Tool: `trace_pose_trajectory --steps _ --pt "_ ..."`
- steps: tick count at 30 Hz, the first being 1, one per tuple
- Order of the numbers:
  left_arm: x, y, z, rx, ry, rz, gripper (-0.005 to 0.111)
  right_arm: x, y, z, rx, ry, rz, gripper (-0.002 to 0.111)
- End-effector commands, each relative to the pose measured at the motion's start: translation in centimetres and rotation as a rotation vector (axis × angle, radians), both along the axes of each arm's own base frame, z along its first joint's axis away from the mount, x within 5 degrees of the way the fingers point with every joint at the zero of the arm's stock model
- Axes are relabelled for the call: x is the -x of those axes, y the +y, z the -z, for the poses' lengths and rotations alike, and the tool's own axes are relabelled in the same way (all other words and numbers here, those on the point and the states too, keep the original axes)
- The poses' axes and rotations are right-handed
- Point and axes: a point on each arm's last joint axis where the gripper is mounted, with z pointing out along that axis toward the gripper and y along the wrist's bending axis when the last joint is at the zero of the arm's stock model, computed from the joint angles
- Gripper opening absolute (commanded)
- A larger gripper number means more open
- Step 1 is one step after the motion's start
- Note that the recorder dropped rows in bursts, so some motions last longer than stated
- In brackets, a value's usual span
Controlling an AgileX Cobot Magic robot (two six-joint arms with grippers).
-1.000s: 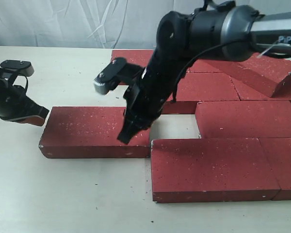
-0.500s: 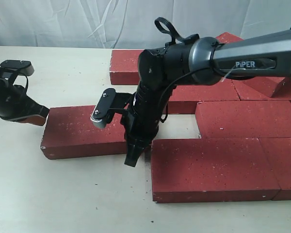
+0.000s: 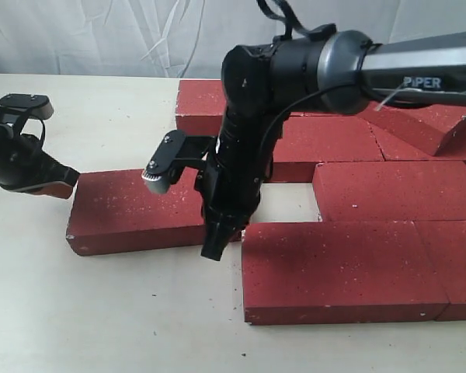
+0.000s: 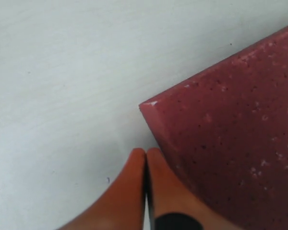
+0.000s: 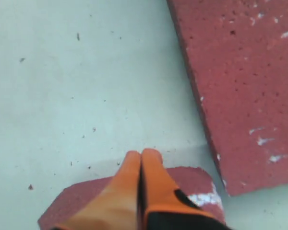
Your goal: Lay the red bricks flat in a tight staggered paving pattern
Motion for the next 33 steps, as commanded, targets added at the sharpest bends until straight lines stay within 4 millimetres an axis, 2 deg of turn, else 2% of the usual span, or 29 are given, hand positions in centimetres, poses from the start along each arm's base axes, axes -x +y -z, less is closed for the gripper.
trace_pose_trajectory --steps 1,5,9,12,23,33 --pt "0.0 -0.1 -0.9 -0.003 -0.035 0.003 0.000 -2.1 -2.4 -1.8 0.009 -0.135 0.155 -0.001" --pt "-0.2 0.0 -1.2 -0.004 -0.060 -0.021 0.000 -5.2 -4.6 -0.6 -0.029 -0.252 0.441 -0.001" --pt "-0.6 0.1 -0.4 0.001 -0.054 -0.054 0.000 -6.5 -5.6 1.6 -0.011 -0.257 0.461 -0.001" --pt "-0.6 0.1 0.2 0.004 -0.034 -0.058 0.000 -7.1 -5.3 2.7 -0.033 -0.285 0.465 -0.001" --pt "-0.7 -0.2 0.3 0.035 -0.041 -0.056 0.000 -7.3 -5.1 3.2 -0.043 -0.290 0.470 -0.001" --pt "-0.8 -0.8 0.0 0.096 -0.061 -0.022 0.000 -6.6 -5.0 3.3 -0.031 -0.208 0.462 -0.001"
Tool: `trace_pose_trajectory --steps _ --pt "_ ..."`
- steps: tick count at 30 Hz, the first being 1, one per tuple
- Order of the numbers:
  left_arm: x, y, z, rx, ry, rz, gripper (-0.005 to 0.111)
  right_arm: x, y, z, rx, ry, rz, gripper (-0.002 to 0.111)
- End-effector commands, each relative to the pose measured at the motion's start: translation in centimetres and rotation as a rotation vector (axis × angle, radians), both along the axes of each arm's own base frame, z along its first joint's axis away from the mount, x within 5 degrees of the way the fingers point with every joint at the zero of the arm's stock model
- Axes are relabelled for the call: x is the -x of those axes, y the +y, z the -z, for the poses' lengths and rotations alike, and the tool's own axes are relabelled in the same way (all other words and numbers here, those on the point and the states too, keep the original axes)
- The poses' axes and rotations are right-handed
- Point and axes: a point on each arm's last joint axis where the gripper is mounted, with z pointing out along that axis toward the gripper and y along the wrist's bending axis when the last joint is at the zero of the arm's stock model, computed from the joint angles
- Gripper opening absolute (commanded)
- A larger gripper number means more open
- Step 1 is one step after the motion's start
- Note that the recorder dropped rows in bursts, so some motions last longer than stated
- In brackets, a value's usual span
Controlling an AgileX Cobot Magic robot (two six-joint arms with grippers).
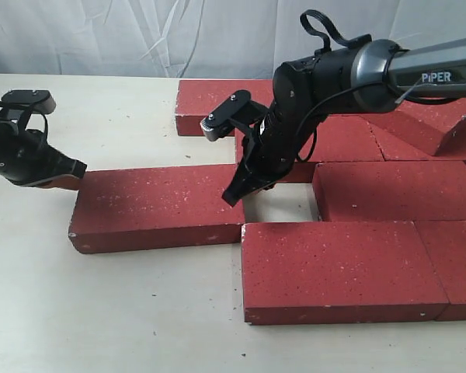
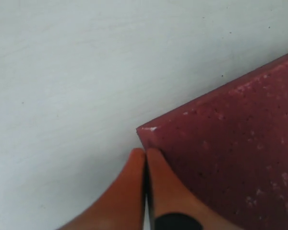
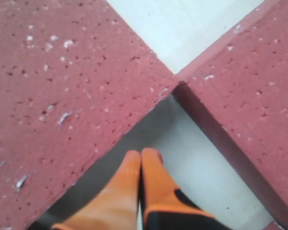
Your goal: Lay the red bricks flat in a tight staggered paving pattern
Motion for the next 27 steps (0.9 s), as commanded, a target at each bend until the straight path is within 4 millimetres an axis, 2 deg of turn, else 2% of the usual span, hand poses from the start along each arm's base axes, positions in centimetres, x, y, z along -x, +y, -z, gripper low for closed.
trace_pose_trajectory --steps 1,12,16,19,23,27 --pt "-0.1 -0.4 -0.2 0.029 -0.014 0.015 0.000 0.3 -0.1 0.1 0.005 0.038 -0.018 -0.001" --pt "-0.3 -0.8 0.1 0.070 -0.029 0.027 0.000 0.7 -0.7 -0.6 0.065 0.054 -0.053 -0.001" --pt "-0.5 -0.8 0.7 0.078 -0.013 0.015 0.000 0.9 -1.2 -2.1 0.093 0.033 -0.069 -0.001" --pt "-0.8 -0.5 0.7 0.049 -0.038 -0.009 0.000 1.7 -2.0 -4.1 0.125 0.050 -0.032 -0.001" --pt "-0.7 0.4 -1.0 0.013 -0.088 0.013 0.000 2.4 -1.7 -6.1 0.043 0.054 0.011 -0.001" --pt "0.1 1.6 -2.9 0.002 -0.071 -0.037 0.000 3.1 -0.7 -6.6 -0.082 0.110 -0.006 -0.001"
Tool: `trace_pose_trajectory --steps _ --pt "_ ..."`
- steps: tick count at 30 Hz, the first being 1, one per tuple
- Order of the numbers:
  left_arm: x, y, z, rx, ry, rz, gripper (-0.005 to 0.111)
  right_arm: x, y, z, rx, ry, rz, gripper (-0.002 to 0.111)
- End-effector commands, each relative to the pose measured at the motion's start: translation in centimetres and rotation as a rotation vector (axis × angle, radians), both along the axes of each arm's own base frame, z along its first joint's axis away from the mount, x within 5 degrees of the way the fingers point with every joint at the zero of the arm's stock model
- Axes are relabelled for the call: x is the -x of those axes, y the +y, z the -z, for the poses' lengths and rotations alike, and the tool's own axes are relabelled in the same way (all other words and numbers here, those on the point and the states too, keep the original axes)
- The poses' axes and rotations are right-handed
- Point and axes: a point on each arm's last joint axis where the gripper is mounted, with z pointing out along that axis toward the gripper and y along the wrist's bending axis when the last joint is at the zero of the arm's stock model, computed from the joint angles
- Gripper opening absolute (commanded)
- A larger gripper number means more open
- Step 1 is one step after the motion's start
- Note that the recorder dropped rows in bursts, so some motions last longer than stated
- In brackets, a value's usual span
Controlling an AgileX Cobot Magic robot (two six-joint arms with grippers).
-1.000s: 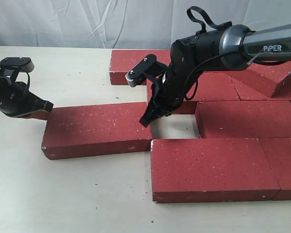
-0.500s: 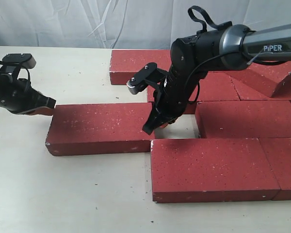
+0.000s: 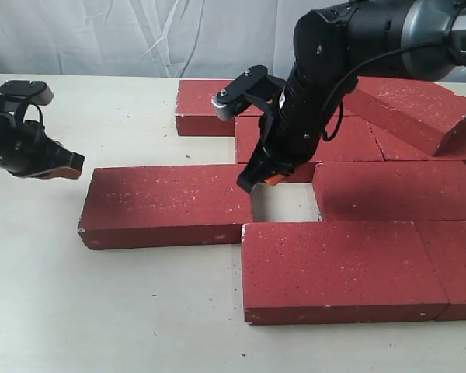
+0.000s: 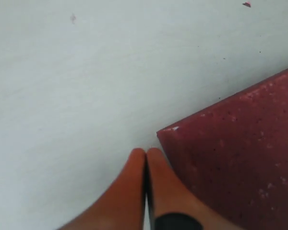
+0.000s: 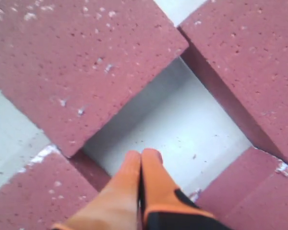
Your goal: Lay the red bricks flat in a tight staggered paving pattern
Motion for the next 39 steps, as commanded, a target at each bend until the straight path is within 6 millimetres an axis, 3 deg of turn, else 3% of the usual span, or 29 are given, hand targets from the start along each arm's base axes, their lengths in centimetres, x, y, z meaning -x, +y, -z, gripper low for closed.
trace_pose_trajectory --steps 1,9,16,22,32,39 --pt "0.9 1.2 -2.3 -0.004 0.022 -0.038 0.000 0.8 1.0 -0.9 -0.136 0.054 -0.034 -0.001" --pt "1.6 0.2 -1.0 0.000 0.129 0.061 0.000 2.1 3.8 -0.9 -0.267 0.059 -0.207 -0.001" --pt "1.3 -0.9 1.3 0.008 0.183 0.069 0.000 3.1 5.3 0.5 -0.213 0.050 -0.348 -0.001" --pt "1.4 -2.9 1.3 -0.009 0.164 0.137 0.000 2.7 4.3 0.8 -0.091 0.003 -0.404 -0.001" --pt "1.1 -4.6 1.3 -0.038 0.109 0.147 0.000 1.7 1.8 -0.2 0.134 -0.085 -0.203 -0.001" --pt "1.0 -5.8 1.3 -0.047 0.084 0.154 0.000 0.3 -0.3 -0.5 0.174 -0.121 -0.094 -0.001"
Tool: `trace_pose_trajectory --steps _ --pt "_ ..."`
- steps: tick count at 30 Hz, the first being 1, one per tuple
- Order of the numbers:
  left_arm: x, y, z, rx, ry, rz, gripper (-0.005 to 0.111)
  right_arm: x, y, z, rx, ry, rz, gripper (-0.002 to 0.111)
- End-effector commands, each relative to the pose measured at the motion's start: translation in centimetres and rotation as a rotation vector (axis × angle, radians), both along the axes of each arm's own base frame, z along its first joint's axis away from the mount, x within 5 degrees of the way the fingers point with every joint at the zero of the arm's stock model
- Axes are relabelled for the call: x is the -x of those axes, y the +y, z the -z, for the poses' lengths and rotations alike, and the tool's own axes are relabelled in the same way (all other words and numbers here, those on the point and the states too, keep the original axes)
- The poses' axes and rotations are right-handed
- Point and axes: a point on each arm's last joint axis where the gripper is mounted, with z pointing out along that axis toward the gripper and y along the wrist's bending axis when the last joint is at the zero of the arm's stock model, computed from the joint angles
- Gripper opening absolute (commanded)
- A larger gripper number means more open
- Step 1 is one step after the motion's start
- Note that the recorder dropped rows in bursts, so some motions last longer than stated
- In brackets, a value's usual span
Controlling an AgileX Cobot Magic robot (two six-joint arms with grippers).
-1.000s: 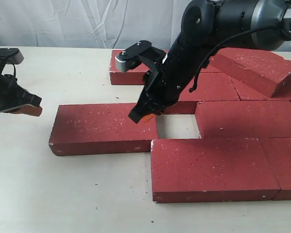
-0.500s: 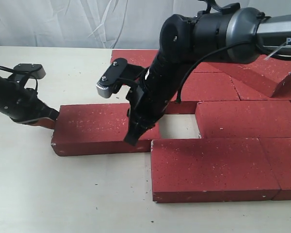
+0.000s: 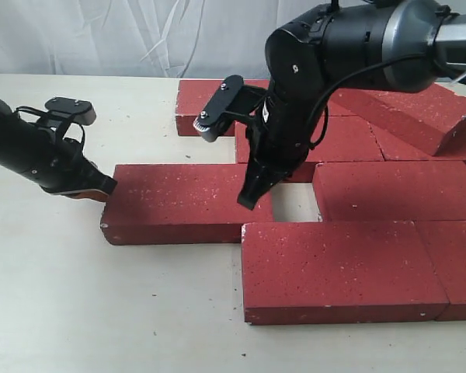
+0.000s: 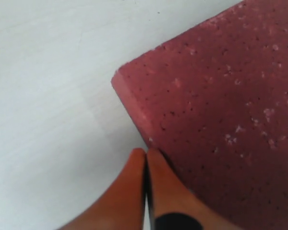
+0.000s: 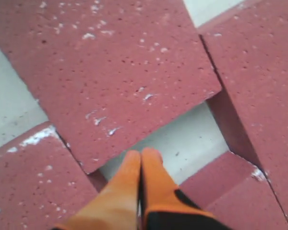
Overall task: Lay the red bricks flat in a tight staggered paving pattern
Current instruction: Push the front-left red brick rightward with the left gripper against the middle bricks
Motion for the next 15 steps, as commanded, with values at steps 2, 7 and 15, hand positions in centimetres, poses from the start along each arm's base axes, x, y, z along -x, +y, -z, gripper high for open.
trace_pose_trajectory --steps 2,7,15 --pt "0.0 -1.1 0.0 0.001 -0.018 0.006 0.000 -1.7 -2.5 -0.3 -0.007 -0.037 0.100 -0.001" --pt "0.0 -1.6 0.0 0.001 -0.029 0.008 0.000 -3.6 -4.9 -0.4 -0.061 -0.057 0.214 -0.001" --pt "-0.1 -2.7 -0.1 -0.007 -0.061 0.009 0.000 -4.8 -7.1 -0.4 -0.104 -0.050 0.308 -0.001"
